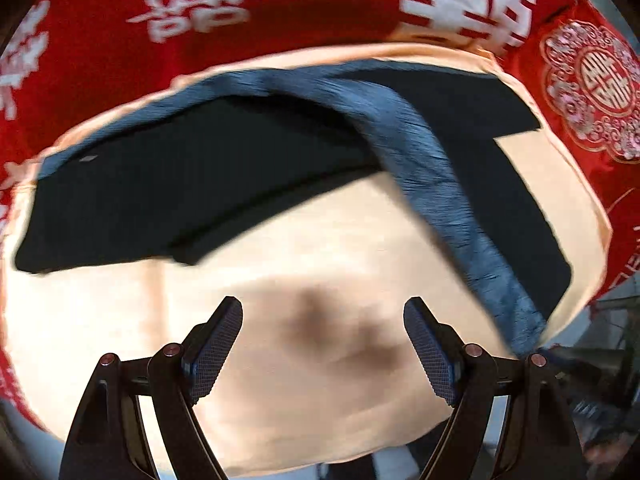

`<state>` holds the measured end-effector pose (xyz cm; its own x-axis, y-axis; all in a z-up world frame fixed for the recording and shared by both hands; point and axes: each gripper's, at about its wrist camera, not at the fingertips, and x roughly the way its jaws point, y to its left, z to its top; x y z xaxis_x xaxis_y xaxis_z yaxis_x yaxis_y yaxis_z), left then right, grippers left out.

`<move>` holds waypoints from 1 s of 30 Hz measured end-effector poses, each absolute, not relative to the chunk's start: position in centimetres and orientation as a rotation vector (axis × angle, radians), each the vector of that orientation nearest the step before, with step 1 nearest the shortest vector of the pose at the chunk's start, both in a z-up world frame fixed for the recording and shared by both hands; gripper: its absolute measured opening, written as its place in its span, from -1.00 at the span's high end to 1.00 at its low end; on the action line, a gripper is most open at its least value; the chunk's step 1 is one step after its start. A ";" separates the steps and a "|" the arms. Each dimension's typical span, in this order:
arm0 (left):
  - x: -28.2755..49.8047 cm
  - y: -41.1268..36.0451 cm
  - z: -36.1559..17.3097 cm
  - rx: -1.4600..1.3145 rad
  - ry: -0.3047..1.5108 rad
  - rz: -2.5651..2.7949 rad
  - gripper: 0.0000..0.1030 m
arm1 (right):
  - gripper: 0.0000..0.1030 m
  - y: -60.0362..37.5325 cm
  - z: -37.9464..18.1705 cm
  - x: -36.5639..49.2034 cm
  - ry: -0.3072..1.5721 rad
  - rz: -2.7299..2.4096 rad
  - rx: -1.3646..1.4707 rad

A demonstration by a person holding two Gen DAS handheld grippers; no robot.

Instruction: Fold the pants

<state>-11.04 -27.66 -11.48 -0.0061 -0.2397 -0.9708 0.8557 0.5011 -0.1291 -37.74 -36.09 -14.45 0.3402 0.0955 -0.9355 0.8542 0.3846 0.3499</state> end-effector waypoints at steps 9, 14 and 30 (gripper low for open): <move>-15.5 -35.0 -15.7 0.550 1.439 -1.015 -0.63 | -0.14 -37.3 -14.8 -37.4 1.043 -0.438 1.102; -16.6 -36.1 -16.8 0.552 1.475 -0.979 -0.63 | -0.12 -37.8 -15.4 -37.5 1.055 -0.385 1.141; -14.5 -43.5 -10.1 0.402 1.459 -1.037 0.71 | 0.94 -52.2 -5.4 -33.0 0.973 -0.284 1.072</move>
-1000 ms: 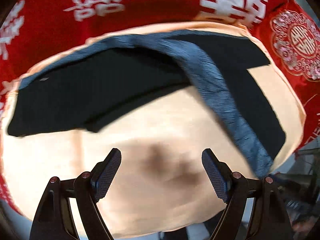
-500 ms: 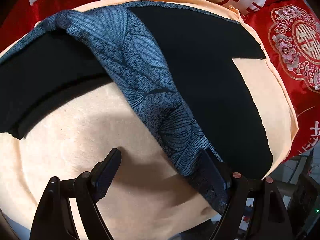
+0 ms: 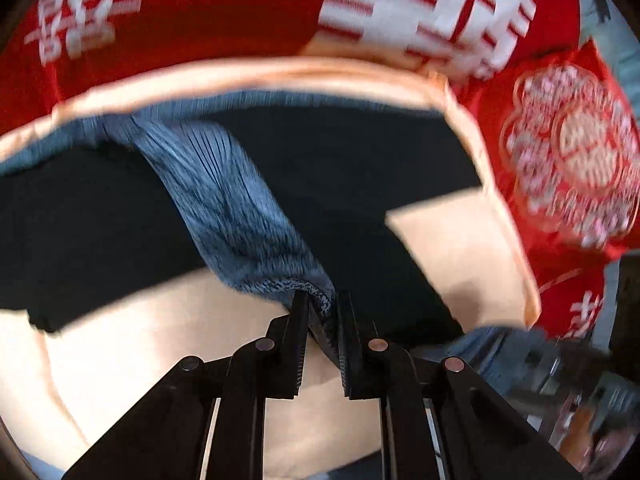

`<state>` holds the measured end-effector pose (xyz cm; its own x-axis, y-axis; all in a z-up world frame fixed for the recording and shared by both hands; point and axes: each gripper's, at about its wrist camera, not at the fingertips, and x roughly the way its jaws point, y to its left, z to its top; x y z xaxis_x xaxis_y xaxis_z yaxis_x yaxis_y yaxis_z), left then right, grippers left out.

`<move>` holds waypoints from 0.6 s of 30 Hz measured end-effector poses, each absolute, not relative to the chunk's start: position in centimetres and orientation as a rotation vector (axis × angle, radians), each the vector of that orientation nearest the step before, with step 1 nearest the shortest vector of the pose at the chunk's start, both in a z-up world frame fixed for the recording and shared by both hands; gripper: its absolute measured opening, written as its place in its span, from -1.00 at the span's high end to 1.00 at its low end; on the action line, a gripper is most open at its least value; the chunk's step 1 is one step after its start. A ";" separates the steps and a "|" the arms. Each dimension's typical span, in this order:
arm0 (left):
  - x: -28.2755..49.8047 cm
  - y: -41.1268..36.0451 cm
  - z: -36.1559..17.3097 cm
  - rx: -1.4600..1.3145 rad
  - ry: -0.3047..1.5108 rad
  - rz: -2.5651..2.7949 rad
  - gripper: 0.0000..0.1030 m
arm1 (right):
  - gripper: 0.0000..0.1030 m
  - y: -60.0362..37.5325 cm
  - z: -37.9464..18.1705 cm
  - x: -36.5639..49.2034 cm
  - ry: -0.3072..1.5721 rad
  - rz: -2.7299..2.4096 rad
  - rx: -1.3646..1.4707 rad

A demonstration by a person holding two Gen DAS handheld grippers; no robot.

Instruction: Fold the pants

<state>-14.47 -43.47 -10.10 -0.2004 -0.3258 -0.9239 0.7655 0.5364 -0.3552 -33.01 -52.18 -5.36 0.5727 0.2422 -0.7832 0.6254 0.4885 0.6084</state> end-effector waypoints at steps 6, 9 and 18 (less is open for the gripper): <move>-10.8 -47.2 -7.1 0.395 1.307 -0.950 0.70 | 0.94 -61.9 -1.9 -29.3 0.898 -0.362 0.951; -9.2 -47.5 -7.0 0.417 1.263 -0.884 0.56 | 0.94 -66.4 -2.2 -27.4 0.888 -0.411 0.910; -5.4 -45.9 -11.5 0.518 1.232 -0.626 -0.76 | 0.93 -72.7 -10.2 -22.2 1.060 -0.525 0.795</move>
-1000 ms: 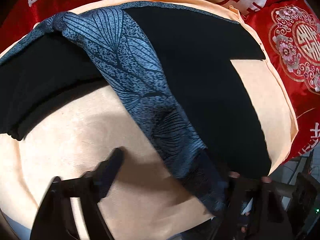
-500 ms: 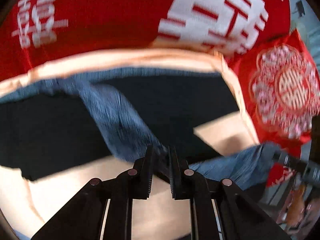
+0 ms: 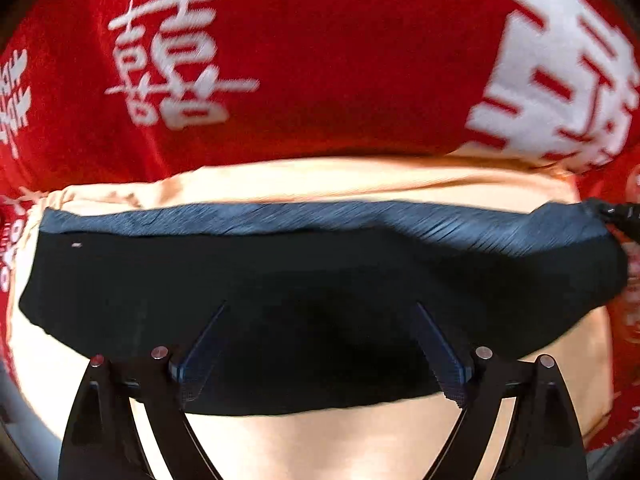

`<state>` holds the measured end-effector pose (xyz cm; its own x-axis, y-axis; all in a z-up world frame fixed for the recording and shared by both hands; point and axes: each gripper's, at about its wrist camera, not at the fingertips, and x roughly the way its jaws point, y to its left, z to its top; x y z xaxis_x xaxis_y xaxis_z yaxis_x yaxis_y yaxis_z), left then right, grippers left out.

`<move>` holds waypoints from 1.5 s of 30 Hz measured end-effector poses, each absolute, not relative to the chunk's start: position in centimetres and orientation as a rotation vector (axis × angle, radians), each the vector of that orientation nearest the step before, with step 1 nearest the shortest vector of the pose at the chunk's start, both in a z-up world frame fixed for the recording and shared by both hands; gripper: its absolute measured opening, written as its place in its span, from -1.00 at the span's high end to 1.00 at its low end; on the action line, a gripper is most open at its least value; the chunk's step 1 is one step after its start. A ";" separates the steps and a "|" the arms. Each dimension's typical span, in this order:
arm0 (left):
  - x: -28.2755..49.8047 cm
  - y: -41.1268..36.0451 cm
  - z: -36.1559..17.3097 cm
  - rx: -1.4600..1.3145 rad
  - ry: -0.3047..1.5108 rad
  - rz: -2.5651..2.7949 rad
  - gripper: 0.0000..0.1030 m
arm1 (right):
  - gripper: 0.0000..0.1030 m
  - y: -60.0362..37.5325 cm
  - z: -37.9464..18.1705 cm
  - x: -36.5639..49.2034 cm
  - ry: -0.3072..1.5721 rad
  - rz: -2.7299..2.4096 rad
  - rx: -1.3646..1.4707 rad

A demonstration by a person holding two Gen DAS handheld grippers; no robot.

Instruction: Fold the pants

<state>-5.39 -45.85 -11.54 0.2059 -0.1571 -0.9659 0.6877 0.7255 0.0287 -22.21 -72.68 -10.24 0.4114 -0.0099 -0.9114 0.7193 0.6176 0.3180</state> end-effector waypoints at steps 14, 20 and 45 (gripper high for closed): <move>-4.4 -47.1 -16.4 0.653 1.248 -0.532 -0.76 | -0.65 -73.1 -8.4 -25.2 1.043 -0.590 0.722; -4.1 -47.4 -16.8 0.638 1.252 -0.505 -0.76 | 0.64 -75.8 -14.6 -25.8 1.193 -0.641 0.904; 4.6 -45.2 -17.0 0.542 1.233 -0.317 -0.95 | 0.16 -74.2 -12.7 -24.1 1.185 -0.678 0.609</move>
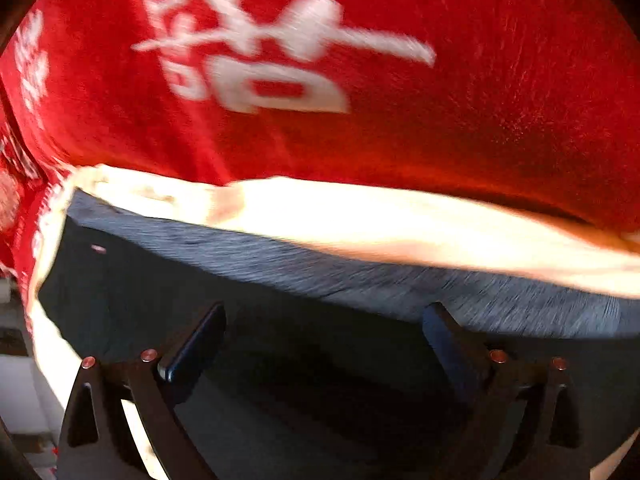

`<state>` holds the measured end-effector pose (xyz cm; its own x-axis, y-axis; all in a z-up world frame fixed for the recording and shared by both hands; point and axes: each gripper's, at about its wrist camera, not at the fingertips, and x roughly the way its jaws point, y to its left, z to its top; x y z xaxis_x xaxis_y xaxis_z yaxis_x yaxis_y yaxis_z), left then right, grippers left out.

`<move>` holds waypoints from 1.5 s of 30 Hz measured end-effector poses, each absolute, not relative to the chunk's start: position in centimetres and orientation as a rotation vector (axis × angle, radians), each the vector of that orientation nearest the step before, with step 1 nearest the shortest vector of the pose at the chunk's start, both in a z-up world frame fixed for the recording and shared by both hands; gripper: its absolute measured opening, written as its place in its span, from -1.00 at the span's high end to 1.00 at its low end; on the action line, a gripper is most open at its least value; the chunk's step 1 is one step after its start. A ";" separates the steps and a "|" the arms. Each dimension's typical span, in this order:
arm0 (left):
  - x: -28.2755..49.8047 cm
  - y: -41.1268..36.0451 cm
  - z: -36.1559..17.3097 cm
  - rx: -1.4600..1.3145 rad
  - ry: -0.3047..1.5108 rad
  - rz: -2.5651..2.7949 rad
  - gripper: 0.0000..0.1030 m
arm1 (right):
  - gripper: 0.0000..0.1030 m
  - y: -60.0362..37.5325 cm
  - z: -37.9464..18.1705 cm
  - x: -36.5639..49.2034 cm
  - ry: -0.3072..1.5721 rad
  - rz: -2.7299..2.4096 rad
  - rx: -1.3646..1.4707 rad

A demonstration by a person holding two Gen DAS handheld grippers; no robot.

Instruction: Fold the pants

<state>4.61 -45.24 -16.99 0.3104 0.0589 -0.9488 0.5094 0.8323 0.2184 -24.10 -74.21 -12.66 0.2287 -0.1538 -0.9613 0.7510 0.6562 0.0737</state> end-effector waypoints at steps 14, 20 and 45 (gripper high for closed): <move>-0.5 -33.8 -17.3 0.594 1.314 -0.239 -0.98 | 0.11 -66.9 -12.6 -32.0 1.251 -0.649 0.621; -1.6 -33.2 -14.1 0.598 1.303 -0.275 -0.98 | 0.08 -62.6 -8.7 -32.3 1.209 -0.605 0.728; 14.5 -17.4 -13.9 0.565 1.216 -0.369 -0.98 | 0.08 -34.3 -16.3 -9.1 1.083 -0.196 1.191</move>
<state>14.52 -17.37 -13.90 0.3149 0.0309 -0.9486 0.5527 0.8065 0.2098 -9.13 -34.32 -16.29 0.5159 0.3947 -0.7603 0.6362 0.4178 0.6486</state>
